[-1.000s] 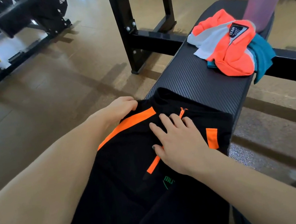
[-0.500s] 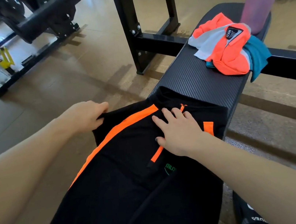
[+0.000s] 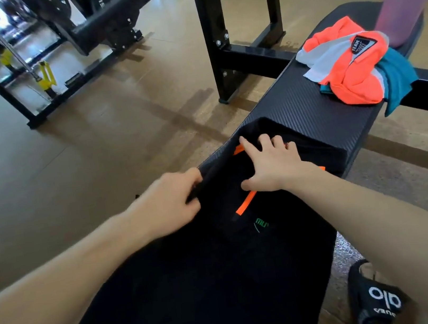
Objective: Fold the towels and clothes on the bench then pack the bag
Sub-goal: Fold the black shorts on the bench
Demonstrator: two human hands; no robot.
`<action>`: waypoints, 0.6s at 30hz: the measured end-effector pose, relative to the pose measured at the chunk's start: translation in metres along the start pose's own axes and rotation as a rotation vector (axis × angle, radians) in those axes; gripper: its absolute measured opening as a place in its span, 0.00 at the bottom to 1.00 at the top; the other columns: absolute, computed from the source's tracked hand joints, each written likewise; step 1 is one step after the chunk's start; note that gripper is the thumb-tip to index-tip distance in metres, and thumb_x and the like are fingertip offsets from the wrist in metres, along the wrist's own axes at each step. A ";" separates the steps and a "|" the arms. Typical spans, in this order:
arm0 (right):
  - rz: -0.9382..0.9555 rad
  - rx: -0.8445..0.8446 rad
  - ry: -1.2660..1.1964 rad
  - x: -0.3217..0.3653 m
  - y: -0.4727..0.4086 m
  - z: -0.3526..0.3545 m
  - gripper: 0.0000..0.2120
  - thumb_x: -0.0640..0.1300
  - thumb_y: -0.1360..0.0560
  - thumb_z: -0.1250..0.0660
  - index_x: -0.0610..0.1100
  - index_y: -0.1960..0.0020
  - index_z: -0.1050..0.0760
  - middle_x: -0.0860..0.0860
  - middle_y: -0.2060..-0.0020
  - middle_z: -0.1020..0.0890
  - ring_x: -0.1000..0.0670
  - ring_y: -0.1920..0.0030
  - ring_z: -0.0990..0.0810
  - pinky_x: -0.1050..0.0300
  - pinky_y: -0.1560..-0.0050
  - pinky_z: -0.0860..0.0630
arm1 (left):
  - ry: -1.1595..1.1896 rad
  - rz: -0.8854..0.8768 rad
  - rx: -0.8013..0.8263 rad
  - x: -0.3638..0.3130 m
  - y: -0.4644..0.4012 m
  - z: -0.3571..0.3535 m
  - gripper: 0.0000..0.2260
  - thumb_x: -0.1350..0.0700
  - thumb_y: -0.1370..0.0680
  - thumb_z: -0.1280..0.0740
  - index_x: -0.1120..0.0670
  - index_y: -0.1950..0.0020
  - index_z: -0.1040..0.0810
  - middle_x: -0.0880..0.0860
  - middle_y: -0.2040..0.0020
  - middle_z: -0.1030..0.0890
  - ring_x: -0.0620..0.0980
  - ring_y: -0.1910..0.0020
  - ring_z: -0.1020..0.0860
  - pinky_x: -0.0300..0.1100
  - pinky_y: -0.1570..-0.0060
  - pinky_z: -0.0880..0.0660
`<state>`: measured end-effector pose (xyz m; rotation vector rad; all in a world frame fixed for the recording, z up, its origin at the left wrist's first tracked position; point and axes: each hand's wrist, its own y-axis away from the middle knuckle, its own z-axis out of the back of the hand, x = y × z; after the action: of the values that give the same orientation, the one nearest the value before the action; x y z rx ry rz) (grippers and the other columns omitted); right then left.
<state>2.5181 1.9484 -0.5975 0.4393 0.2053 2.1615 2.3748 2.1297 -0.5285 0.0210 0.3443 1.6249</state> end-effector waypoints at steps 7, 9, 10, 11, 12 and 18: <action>-0.039 -0.014 -0.003 0.000 -0.002 0.002 0.50 0.65 0.31 0.33 0.55 0.19 0.56 0.41 0.26 0.42 0.37 0.27 0.40 0.40 0.31 0.39 | -0.061 0.115 -0.044 -0.010 0.032 -0.059 0.15 0.47 0.22 0.35 0.50 0.37 0.29 0.47 0.44 0.28 0.50 0.47 0.23 0.42 0.51 0.25; -0.022 -0.076 0.032 0.006 0.002 -0.001 0.47 0.63 0.30 0.33 0.54 0.19 0.53 0.40 0.28 0.40 0.37 0.30 0.37 0.41 0.32 0.37 | -0.280 0.091 -0.062 -0.002 0.041 -0.067 0.18 0.41 0.22 0.38 0.50 0.37 0.28 0.50 0.43 0.26 0.51 0.46 0.24 0.43 0.50 0.26; 0.009 -0.134 0.038 0.010 0.004 -0.003 0.44 0.61 0.29 0.33 0.53 0.19 0.50 0.40 0.30 0.38 0.37 0.32 0.35 0.43 0.34 0.35 | -0.358 0.067 -0.064 0.001 0.046 -0.071 0.18 0.42 0.23 0.39 0.50 0.38 0.26 0.50 0.42 0.25 0.52 0.46 0.25 0.44 0.48 0.26; 0.065 -0.199 0.031 0.015 0.007 -0.005 0.41 0.58 0.28 0.33 0.53 0.20 0.47 0.41 0.33 0.35 0.38 0.35 0.32 0.44 0.36 0.33 | -0.413 0.028 -0.080 0.003 0.050 -0.072 0.17 0.43 0.23 0.38 0.51 0.40 0.24 0.51 0.43 0.23 0.52 0.47 0.24 0.45 0.47 0.25; 0.147 -0.252 0.007 0.020 0.010 -0.006 0.38 0.55 0.27 0.34 0.53 0.21 0.44 0.42 0.36 0.32 0.39 0.38 0.30 0.45 0.39 0.30 | -0.449 -0.025 -0.105 0.005 0.052 -0.074 0.14 0.46 0.24 0.37 0.51 0.42 0.22 0.52 0.45 0.21 0.53 0.48 0.23 0.46 0.47 0.24; 0.546 -0.031 -0.178 0.059 0.036 -0.025 0.29 0.44 0.25 0.35 0.57 0.25 0.35 0.53 0.51 0.24 0.50 0.46 0.24 0.51 0.46 0.28 | -0.347 -0.090 -0.308 -0.007 0.045 -0.058 0.11 0.53 0.22 0.37 0.52 0.41 0.26 0.52 0.54 0.21 0.52 0.62 0.20 0.44 0.71 0.28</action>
<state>2.4496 1.9752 -0.5956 0.7309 -0.0578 2.6312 2.3192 2.1090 -0.5724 0.0526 -0.1702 1.5359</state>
